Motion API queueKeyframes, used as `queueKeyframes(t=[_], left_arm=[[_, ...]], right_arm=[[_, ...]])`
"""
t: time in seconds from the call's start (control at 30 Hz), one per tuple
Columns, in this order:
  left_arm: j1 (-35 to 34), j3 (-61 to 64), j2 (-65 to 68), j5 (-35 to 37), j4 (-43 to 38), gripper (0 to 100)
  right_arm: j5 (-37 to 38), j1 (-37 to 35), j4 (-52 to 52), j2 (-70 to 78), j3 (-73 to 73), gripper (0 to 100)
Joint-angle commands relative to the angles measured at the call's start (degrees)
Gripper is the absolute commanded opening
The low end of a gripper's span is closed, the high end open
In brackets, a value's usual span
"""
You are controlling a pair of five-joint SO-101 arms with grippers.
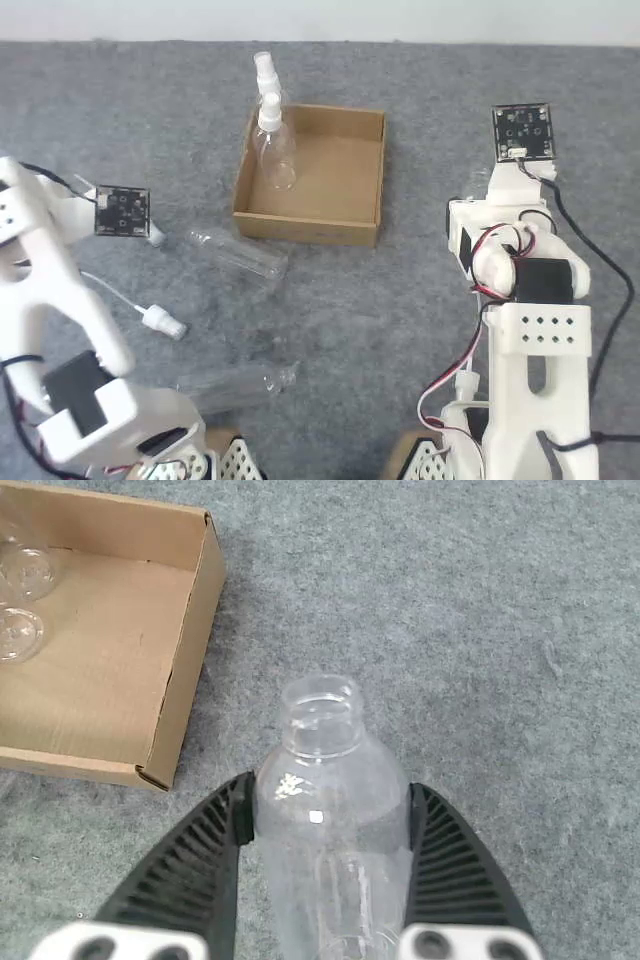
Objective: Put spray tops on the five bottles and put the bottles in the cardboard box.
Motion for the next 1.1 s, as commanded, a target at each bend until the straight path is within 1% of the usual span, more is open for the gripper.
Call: queueKeyframes(t=[0.0, 0.27, 0.57, 0.87, 1.07], left_arm=[[0.2, 0.3, -0.9, -2.5, 0.3, 18], [0.4, 2.2, -0.5, -2.8, 0.0, 18], [0.4, 2.7, -0.5, -9.1, 0.1, 18], [4.8, 8.8, -0.5, -9.9, -0.1, 18], [7.7, 16.3, -0.6, -9.8, -5.8, 18]], right_arm=[[-0.2, 0.1, -0.8, -2.6, -0.9, 9.1], [0.1, 0.1, -0.4, -2.6, -1.0, 9.1], [0.1, 0.1, -0.3, -2.6, -1.0, 9.1], [0.1, 0.1, -0.6, -2.1, -1.0, 9.1], [0.1, 0.1, -0.7, -2.1, -1.0, 9.1]])
